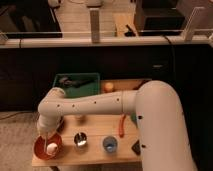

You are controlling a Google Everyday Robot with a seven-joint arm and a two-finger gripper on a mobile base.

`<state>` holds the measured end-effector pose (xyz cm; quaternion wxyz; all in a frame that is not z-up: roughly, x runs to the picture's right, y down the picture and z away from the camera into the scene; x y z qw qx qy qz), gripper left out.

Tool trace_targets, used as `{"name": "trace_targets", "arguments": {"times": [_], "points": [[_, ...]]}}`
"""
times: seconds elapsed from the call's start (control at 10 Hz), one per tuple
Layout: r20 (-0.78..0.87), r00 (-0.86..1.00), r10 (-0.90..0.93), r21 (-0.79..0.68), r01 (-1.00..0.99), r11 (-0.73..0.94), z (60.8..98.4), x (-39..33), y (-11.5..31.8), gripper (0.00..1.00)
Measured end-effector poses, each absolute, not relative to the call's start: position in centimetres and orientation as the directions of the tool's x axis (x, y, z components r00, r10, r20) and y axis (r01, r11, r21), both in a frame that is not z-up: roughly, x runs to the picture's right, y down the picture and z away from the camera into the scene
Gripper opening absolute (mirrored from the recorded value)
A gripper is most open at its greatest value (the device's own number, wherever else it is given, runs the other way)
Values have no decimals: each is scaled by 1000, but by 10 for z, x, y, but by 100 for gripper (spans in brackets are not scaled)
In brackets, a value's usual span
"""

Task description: Place fork in red bowl

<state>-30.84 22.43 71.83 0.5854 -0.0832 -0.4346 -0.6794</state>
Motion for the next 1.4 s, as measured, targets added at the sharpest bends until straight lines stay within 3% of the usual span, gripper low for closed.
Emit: {"name": "trace_targets", "arguments": {"times": [1.4], "points": [[549,-297,-782,588,801,109,706,-305,215,80]]}}
